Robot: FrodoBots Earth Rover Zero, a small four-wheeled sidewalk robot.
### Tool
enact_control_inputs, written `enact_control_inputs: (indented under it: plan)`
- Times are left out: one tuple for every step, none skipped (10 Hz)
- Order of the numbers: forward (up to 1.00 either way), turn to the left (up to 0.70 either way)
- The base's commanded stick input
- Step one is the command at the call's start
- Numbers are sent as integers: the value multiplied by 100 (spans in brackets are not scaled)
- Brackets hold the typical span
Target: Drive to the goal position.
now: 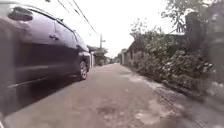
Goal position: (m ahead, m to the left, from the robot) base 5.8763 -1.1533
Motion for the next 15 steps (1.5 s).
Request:
enact_control_inputs:
  plan:
    - [70,2]
    - [70,1]
    - [70,0]
    - [70,0]
    - [70,0]
    - [70,0]
    - [70,0]
    - [70,0]
    - [70,0]
    - [70,0]
    - [70,0]
    - [70,0]
    - [70,0]
    - [70,0]
    - [70,0]
